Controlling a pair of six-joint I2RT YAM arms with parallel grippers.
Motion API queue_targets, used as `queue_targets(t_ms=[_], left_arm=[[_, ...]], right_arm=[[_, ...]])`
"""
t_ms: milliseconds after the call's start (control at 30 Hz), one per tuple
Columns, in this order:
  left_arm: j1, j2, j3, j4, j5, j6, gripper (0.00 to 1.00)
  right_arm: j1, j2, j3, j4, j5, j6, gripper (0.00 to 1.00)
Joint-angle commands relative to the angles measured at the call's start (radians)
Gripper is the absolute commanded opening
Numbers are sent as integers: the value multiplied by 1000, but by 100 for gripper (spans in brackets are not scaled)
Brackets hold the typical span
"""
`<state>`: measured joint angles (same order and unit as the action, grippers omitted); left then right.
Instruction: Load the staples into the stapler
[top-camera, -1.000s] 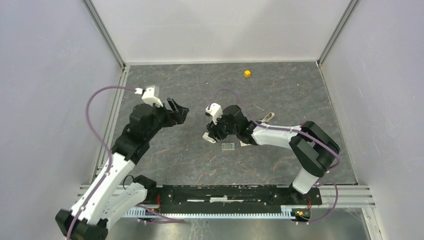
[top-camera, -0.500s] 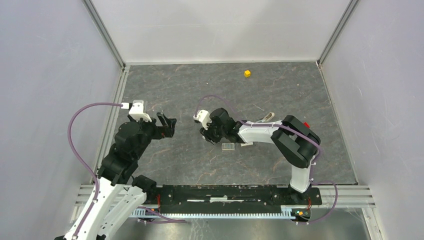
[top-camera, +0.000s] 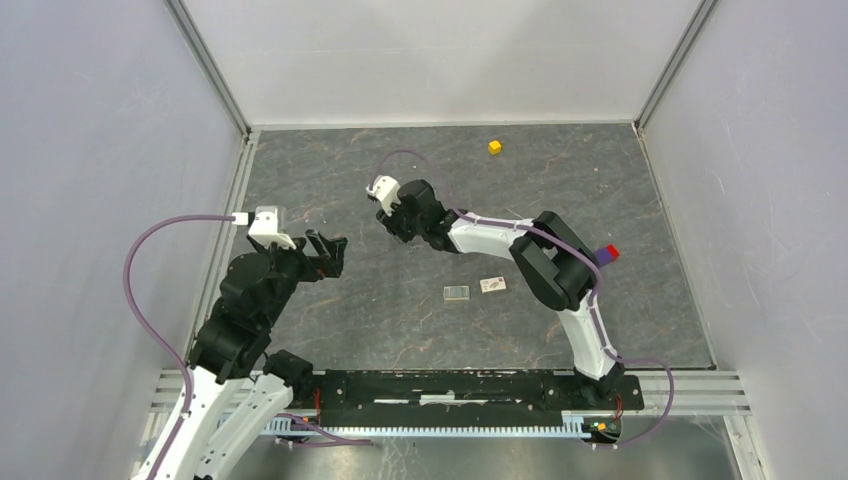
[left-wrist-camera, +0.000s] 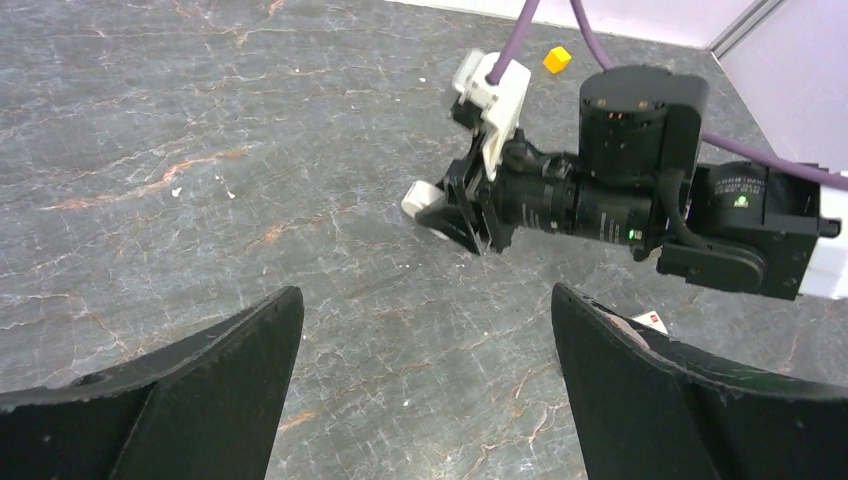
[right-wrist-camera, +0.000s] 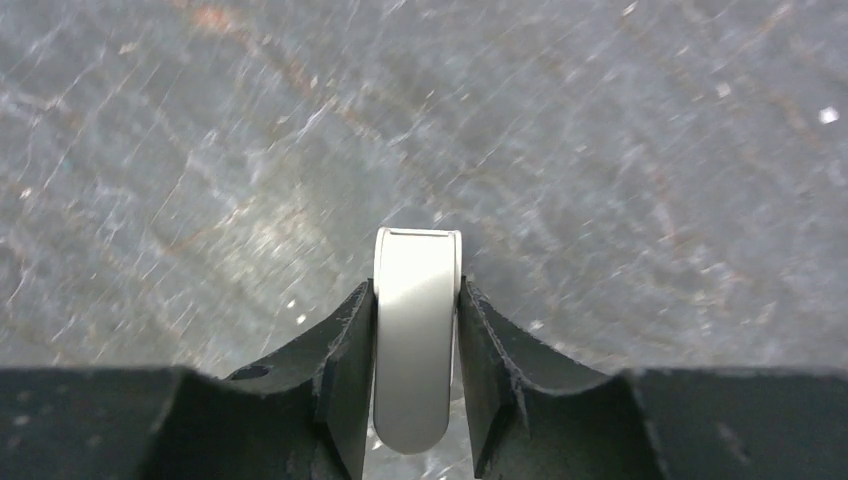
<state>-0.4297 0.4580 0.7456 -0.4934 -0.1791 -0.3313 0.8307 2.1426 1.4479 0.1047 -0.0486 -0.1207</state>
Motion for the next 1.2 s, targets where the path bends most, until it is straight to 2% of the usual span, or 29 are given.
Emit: queue_targets(t_ms=[0,133,300,500,567,700,800,967,1167], left_arm=[[-1,-14,-4,9,-29,43,100],[-1,-18,-4,12,-32,43,100],[-1,-20,-4,14,-25,46,100],[-1,-27,-3,15,-12,46,100],[-2,-29,-7,20,-3,44,100],[-1,-29,-8,21,15,40,100],[-1,-28,-11,28,31,40,100],[-2,-33,-10,23,28,41,100],[-1,-44,-12,24,23,41,100]], right_arm=[[-20,3,84,31,36,19,44],[-30,-47,66,-5,104,26,56],[-70,-193,-23,-51,149,91,57],[-150,-474,-322,-133,410,240,60],[-192,-554,-413,-166,513,317,65],[-268,-686,-562,-176,607,465,74],[-290,-711,-609,-186,669,566,81],[-297,-669,-597,-289,811,784,82],[-304,-625,-609,-293,866,891,82]])
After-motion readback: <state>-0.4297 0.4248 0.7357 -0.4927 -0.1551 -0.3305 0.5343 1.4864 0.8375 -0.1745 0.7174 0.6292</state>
